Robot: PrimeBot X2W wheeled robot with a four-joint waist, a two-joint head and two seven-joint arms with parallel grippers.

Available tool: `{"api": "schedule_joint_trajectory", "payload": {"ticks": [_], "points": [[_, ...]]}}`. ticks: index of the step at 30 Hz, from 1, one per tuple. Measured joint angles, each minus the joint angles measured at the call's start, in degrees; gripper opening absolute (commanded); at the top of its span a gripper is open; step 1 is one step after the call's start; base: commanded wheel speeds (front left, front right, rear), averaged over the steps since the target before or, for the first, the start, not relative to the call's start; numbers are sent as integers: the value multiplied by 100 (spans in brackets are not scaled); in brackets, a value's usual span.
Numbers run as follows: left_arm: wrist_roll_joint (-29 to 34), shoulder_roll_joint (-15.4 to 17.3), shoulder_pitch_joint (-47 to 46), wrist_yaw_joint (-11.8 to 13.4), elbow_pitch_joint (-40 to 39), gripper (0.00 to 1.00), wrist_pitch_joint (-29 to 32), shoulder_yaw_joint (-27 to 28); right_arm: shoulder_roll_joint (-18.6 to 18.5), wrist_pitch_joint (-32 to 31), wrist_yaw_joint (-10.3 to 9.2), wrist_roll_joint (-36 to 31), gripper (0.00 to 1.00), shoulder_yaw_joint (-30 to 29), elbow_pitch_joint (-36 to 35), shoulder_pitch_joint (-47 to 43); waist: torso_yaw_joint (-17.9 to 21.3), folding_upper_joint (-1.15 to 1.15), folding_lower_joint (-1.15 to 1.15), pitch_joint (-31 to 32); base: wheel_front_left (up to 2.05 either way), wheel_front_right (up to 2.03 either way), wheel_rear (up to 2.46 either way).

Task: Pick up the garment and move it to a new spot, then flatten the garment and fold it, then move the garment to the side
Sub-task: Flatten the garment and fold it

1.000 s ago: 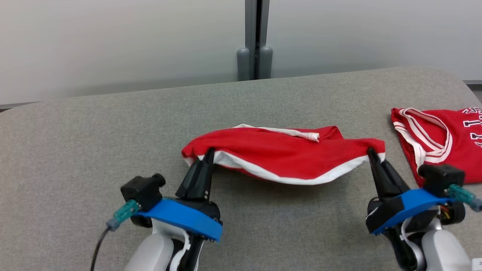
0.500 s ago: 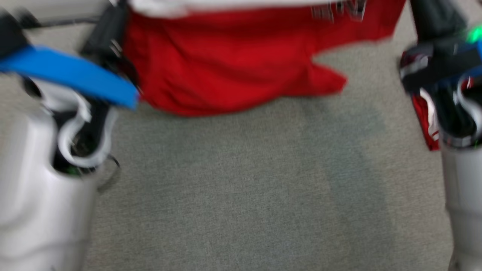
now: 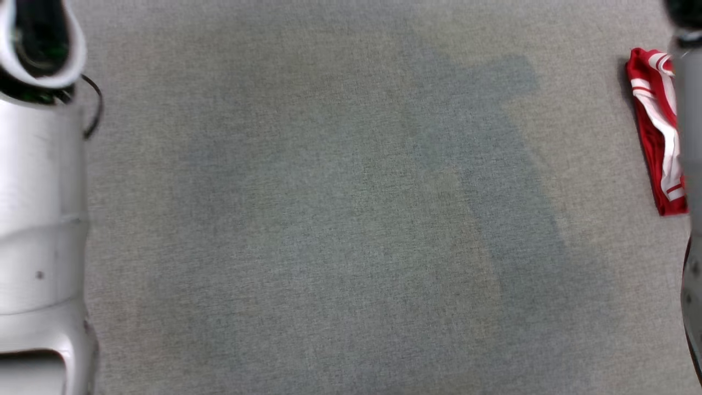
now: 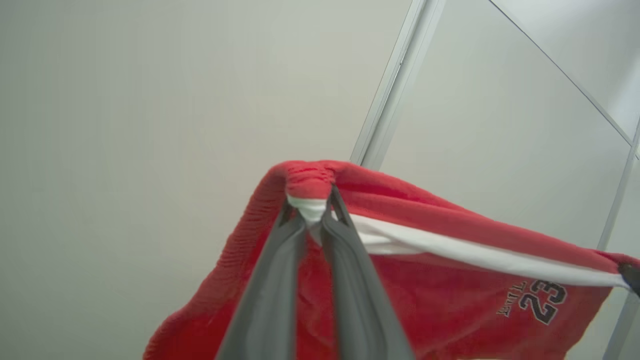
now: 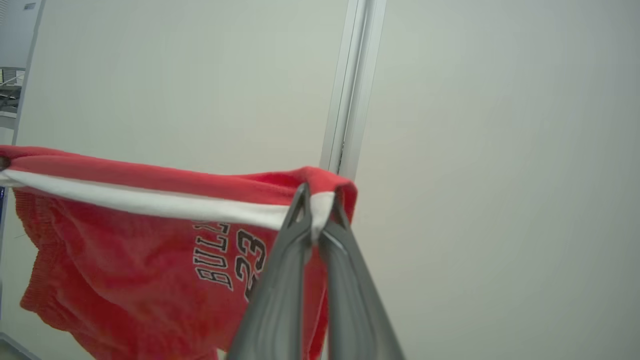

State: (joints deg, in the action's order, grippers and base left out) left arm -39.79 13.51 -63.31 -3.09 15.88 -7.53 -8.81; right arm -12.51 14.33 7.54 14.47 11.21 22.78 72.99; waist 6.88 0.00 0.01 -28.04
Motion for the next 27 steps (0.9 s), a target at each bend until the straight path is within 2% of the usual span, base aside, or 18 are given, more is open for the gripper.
{"api": "schedule_joint_trajectory", "payload": {"ticks": [6,10,14,17,21,24,27], "points": [[-100,-164,1259,-240,630,0,-375,-292,-209,-163,-2,708,0,797,697,-1155,-91,0,-1,204,0,0,0],[-100,-219,2387,-348,1073,0,-444,-650,-325,-527,0,1285,0,820,1002,-2149,-169,0,-1,463,0,0,0],[-196,-213,3471,-400,1238,0,-310,-1003,-491,-1113,2,1905,0,760,788,-3253,-263,0,-2,828,0,0,0],[-328,-125,4207,-414,1009,0,2,-1213,-746,-1763,10,2215,0,514,347,-4124,-328,0,-2,1138,0,0,0],[-600,137,5158,-355,112,0,688,-1335,-991,-2797,36,2339,0,-47,-655,-5538,-356,0,-3,1489,0,0,0],[-749,479,5867,-67,-913,0,1246,-1377,-969,-3541,37,2199,0,-621,-1675,-6531,-324,0,-3,1619,0,0,0],[-793,859,6511,347,-2016,0,1759,-1386,-728,-4300,36,1962,0,-1182,-2821,-7458,-312,0,-3,1660,0,0,0]]}}
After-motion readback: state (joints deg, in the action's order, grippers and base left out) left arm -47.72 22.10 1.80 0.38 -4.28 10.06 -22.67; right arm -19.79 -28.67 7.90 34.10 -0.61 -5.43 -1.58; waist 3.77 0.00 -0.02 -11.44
